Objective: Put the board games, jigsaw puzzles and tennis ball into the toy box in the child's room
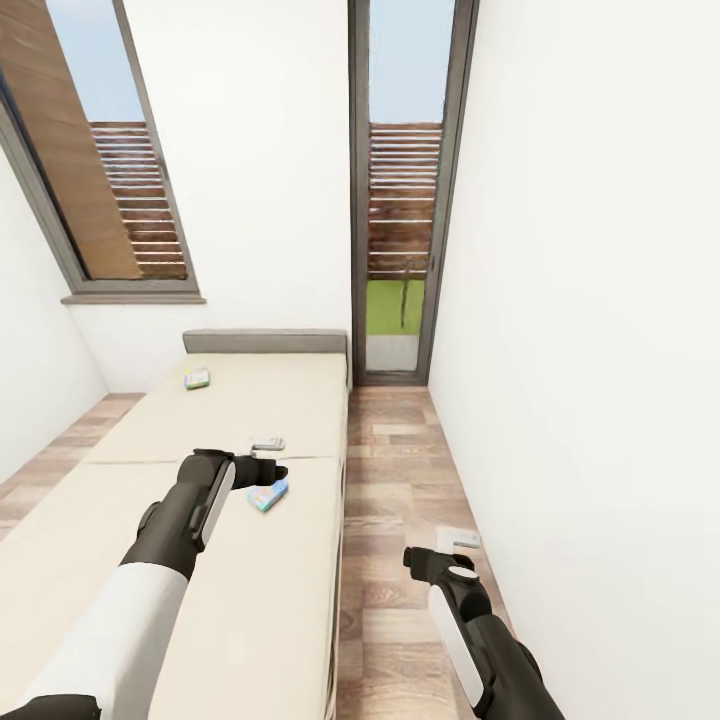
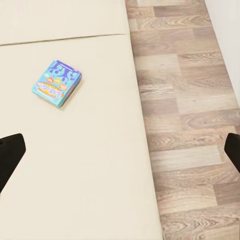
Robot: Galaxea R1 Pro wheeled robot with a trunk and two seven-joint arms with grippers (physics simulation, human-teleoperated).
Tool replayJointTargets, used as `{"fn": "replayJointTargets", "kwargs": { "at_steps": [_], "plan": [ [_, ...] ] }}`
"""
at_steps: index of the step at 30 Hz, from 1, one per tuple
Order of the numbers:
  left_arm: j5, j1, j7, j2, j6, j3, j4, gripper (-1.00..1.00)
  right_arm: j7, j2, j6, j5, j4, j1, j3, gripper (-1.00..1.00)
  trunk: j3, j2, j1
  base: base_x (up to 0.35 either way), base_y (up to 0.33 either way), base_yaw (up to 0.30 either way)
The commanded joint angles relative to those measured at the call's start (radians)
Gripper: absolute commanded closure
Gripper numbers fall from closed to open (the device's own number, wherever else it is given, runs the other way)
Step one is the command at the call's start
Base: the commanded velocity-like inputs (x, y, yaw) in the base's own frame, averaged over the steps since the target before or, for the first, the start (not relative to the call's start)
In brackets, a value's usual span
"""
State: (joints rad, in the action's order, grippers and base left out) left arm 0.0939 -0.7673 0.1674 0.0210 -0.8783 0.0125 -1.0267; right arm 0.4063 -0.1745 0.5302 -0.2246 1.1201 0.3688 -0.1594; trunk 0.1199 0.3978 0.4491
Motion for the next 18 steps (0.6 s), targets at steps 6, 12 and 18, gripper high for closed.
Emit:
{"fn": "replayJointTargets", "kwargs": {
  "at_steps": [6,12,18],
  "plan": [
    [0.010,0.000,0.009,0.000,-0.004,0.001,-0.001,-1.00,0.009,0.000,0.002,-0.009,0.001,0.001,-0.002,-1.00,0.002,0.002,0.001,0.182,0.000,0.000],
    [0.010,0.000,0.008,0.000,-0.004,0.001,-0.001,-1.00,0.009,0.000,0.002,-0.007,0.001,0.001,-0.002,-1.00,0.002,0.002,0.001,0.068,0.000,0.000],
    [0.010,0.000,0.008,0.000,-0.004,0.001,-0.001,-1.00,0.009,0.000,0.002,-0.006,0.001,0.001,-0.002,-1.00,0.002,0.002,0.001,0.108,0.000,0.000]
  ]
}}
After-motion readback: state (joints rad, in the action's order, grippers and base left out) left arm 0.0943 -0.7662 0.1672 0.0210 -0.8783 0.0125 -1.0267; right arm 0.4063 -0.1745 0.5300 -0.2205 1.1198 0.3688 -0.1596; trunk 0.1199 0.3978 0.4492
